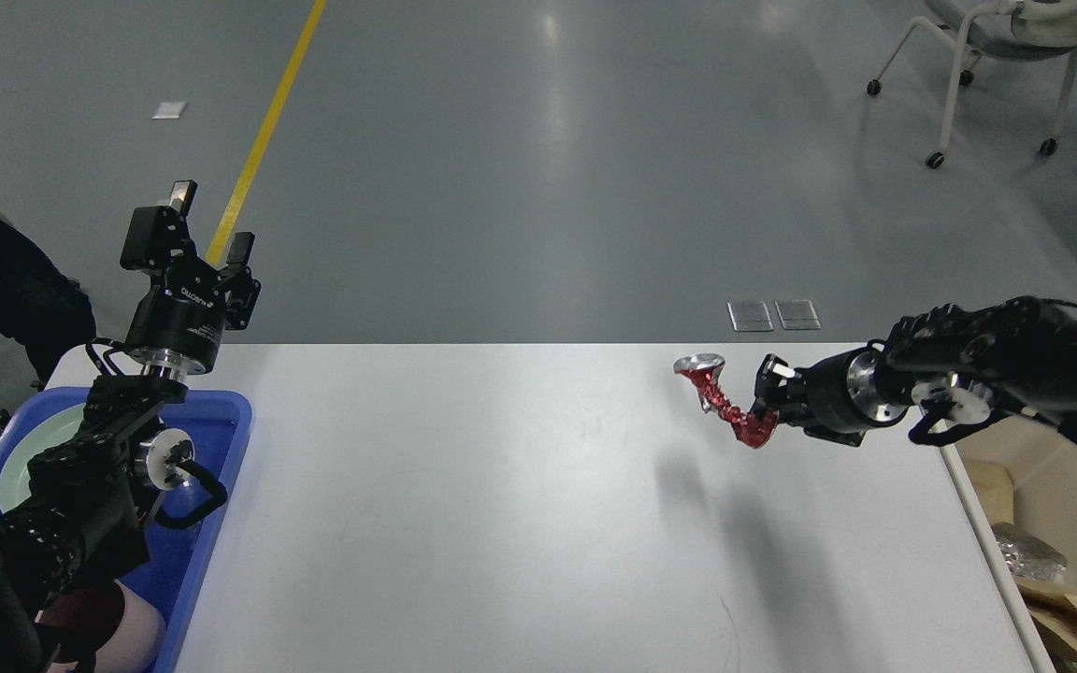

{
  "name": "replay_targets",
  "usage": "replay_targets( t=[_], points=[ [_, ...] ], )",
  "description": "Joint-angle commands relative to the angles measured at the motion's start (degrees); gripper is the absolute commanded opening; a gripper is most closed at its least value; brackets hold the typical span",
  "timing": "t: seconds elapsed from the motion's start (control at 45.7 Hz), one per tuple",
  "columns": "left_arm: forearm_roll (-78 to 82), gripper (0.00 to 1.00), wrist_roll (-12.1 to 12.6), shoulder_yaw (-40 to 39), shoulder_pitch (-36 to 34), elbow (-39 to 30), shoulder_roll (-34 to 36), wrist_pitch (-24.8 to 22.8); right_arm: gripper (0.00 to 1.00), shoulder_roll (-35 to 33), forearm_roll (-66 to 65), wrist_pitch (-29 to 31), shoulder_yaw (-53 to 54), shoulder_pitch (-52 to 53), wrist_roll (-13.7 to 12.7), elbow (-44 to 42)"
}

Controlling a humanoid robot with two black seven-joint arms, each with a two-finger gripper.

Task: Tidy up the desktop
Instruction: 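Carry the red can over the white bin and release it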

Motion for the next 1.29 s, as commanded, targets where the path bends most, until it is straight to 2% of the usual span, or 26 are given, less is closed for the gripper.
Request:
replay_targets(
  t=[0.0,0.241,0.547,0.7,0.876,0.941,1.007,1.051,1.094,1.138,1.16,1.27],
  points=[
    [0.0,0.96,0.0,0.1,0.0,0.0,0.0,0.0,0.0,-5.8,0.0,5.4,1.7,7.8,0.0,0.2],
    [0.0,0.96,0.0,0.0,-0.1,0.0,0.0,0.0,0.0,-7.4,-0.6,6.8,1.3,8.0,-0.3,-7.7],
    [0.0,0.96,0.0,0.0,0.0,0.0,0.0,0.0,0.0,-9.1,1.0,5.7,2.2,-15.6,-0.4,-30.7],
    [0.0,0.96,0.0,0.0,0.0,0.0,0.0,0.0,0.0,-11.9,4.2,-0.8,5.2,-26.7,-0.4,-37.7],
    [0.0,0.96,0.0,0.0,0.0,0.0,0.0,0.0,0.0,-12.4,4.2,-8.7,10.8,-35.1,-0.5,-38.3],
    [0.0,0.96,0.0,0.0,0.0,0.0,0.0,0.0,0.03,-12.4,4.2,-10.3,10.9,-37.2,-0.5,-38.3],
    [0.0,0.96,0.0,0.0,0.0,0.0,0.0,0.0,0.15,-12.4,4.1,-11.5,10.9,-38.9,-0.5,-38.3],
    [0.0,0.96,0.0,0.0,0.0,0.0,0.0,0.0,0.35,-12.4,4.0,-12.5,10.9,-40.2,-0.5,-38.3],
    [0.0,0.96,0.1,0.1,0.0,0.0,0.0,0.0,0.62,-12.4,4.0,-14.3,10.9,-41.2,-0.5,-38.4],
    [0.0,0.96,0.0,0.0,0.0,0.0,0.0,0.0,0.96,-12.4,4.0,-16.9,10.9,-41.8,-0.5,-38.4],
    [0.0,0.96,0.0,0.1,0.0,0.0,0.0,0.0,1.0,-12.4,4.0,-18.1,11.0,-42.0,-0.5,-38.4],
    [0.0,0.96,0.0,0.0,0.0,0.0,0.0,0.0,1.0,-11.7,4.1,-20.9,11.6,-43.1,-0.5,-38.3]
  ],
)
